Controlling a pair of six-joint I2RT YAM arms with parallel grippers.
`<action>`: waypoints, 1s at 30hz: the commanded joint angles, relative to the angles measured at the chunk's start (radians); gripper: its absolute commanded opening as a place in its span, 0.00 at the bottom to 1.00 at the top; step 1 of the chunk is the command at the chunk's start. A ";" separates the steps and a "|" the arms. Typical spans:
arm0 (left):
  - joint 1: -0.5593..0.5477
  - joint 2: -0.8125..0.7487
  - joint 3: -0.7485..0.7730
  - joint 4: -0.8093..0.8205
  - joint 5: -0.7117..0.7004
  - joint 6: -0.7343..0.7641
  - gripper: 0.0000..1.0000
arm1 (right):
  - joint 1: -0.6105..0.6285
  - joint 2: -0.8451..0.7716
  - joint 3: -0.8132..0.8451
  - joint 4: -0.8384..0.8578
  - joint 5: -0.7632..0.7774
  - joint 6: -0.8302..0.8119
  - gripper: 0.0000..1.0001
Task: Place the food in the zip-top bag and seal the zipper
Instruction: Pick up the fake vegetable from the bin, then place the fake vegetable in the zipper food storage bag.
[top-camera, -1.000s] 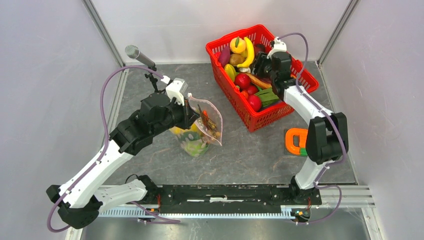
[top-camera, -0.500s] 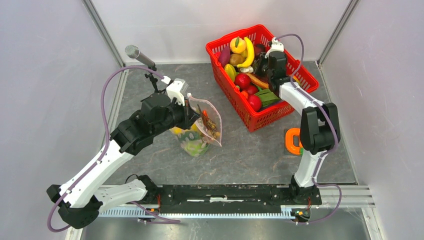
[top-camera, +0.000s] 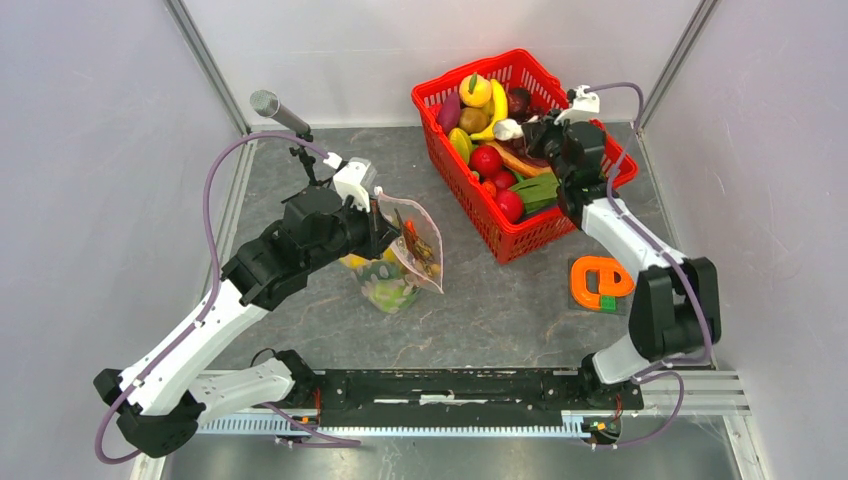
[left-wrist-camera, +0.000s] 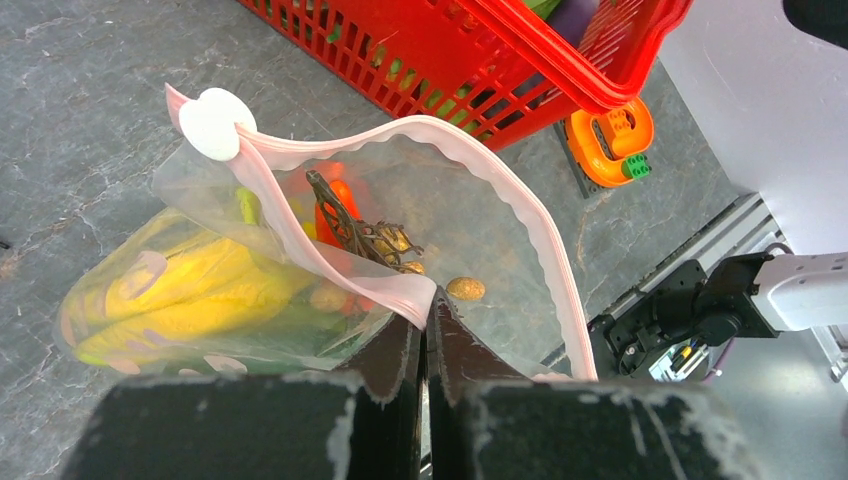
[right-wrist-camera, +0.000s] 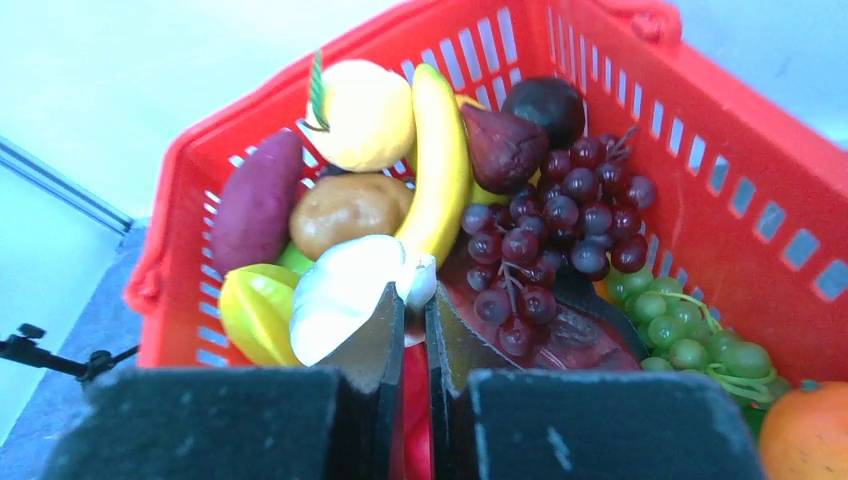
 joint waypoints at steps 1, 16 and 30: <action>0.000 -0.014 -0.003 0.045 0.020 -0.032 0.06 | -0.002 -0.118 -0.069 0.101 -0.015 -0.023 0.06; 0.000 -0.015 -0.005 0.062 0.004 -0.036 0.06 | 0.150 -0.513 -0.334 0.176 -0.323 -0.072 0.00; 0.000 -0.012 -0.002 0.075 -0.012 -0.050 0.06 | 0.752 -0.550 -0.221 -0.151 0.062 -0.676 0.00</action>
